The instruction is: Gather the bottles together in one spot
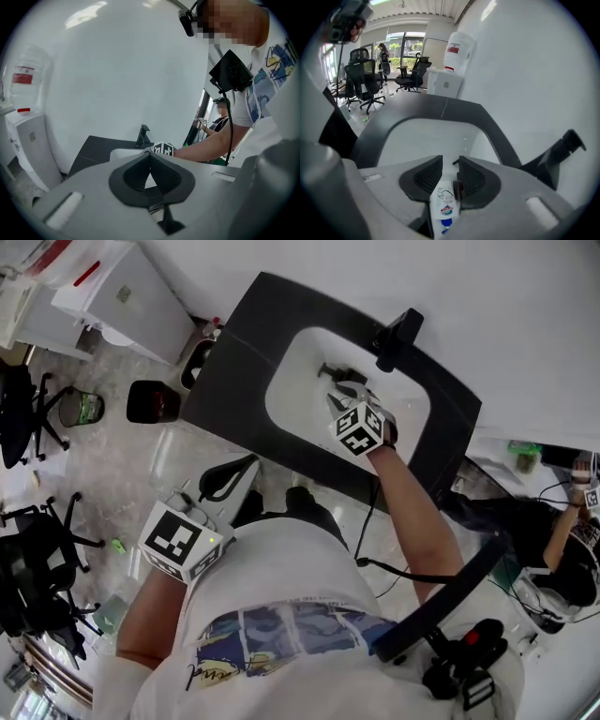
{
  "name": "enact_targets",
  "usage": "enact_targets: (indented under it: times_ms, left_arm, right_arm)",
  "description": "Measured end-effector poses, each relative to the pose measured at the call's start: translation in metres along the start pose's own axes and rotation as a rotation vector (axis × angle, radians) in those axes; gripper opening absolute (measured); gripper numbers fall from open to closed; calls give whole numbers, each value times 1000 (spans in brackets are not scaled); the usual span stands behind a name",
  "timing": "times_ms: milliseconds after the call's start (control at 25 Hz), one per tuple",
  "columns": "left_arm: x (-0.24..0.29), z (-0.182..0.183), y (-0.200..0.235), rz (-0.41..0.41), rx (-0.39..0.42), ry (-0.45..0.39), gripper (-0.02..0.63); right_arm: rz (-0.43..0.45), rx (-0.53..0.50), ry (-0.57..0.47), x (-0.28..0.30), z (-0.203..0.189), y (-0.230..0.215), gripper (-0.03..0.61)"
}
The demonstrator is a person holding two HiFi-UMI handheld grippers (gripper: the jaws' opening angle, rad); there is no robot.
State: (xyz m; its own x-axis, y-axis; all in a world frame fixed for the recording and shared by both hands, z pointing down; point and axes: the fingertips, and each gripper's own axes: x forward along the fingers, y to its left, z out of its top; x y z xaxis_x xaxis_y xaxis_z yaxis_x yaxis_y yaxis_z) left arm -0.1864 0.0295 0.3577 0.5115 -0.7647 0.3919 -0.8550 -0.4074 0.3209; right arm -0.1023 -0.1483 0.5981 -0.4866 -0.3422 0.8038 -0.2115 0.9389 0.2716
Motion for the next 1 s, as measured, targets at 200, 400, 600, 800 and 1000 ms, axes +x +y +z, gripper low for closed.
enact_targets:
  times_ms: [200, 400, 600, 800, 1000]
  left_arm:
    - [14, -2, 4, 77, -41, 16, 3]
    - [20, 0, 10, 126, -73, 21, 3]
    - [20, -5, 17, 175, -109, 30, 3]
    - [19, -15, 26, 191, -138, 50, 3]
    - [17, -21, 32, 198, -154, 62, 3]
  right_arm:
    - [34, -63, 66, 55, -12, -11, 120]
    - [28, -145, 143, 94, -29, -25, 126]
    - [40, -206, 208, 122, -46, -26, 135]
    - [33, -225, 249, 145, -59, -24, 143]
    - [25, -259, 282, 164, -66, -25, 143]
